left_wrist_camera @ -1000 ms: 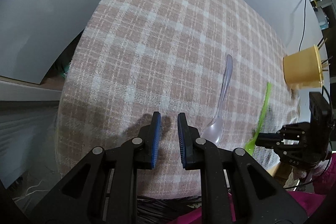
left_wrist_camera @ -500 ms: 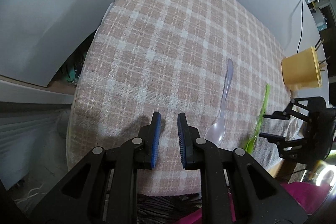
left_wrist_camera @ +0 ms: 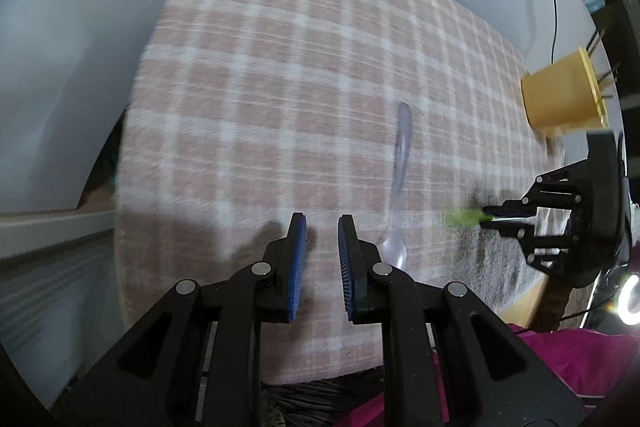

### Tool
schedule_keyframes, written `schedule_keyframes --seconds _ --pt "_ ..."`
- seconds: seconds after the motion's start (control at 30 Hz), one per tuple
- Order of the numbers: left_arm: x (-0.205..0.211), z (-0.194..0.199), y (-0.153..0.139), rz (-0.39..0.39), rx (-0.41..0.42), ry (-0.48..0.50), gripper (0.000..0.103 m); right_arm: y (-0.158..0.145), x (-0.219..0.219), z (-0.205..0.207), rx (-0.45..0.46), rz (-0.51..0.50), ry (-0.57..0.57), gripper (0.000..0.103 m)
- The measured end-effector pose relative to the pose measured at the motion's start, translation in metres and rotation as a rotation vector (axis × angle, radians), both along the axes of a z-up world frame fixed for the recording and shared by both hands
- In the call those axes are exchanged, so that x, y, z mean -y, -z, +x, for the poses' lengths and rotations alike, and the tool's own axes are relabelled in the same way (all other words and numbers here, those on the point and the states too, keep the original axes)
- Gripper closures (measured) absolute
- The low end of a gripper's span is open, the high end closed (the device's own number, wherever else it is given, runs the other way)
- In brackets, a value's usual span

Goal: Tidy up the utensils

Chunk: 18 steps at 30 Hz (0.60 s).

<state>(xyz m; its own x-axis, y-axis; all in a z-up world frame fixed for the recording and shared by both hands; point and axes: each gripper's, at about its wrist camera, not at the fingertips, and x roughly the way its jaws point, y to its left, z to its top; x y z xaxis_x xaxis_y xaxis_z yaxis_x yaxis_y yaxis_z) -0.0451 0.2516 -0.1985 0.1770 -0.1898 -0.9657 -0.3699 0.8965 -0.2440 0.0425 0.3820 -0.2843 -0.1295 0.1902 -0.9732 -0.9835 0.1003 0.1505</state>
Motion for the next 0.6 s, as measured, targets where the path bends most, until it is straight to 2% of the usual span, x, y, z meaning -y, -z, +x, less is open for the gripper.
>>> schedule_keyframes --seconds 0.13,0.23,0.37,0.57,0.6 --pt "0.005 0.005 0.013 -0.008 -0.035 -0.011 0.089 0.005 0.017 0.029 -0.117 0.005 0.346 0.100" --pt "0.013 0.001 0.022 0.006 -0.069 0.030 0.089 0.007 0.026 0.030 -0.160 0.010 0.509 0.100" --pt "0.028 -0.009 0.033 -0.008 -0.122 0.090 0.089 0.012 0.045 0.025 -0.175 0.014 0.594 0.100" --pt "0.060 -0.005 0.037 -0.074 -0.113 0.149 0.089 0.022 0.095 0.016 -0.197 0.016 0.689 0.100" --pt "0.071 0.000 0.039 -0.084 -0.110 0.173 0.089 0.031 0.120 0.014 -0.198 0.018 0.697 0.100"
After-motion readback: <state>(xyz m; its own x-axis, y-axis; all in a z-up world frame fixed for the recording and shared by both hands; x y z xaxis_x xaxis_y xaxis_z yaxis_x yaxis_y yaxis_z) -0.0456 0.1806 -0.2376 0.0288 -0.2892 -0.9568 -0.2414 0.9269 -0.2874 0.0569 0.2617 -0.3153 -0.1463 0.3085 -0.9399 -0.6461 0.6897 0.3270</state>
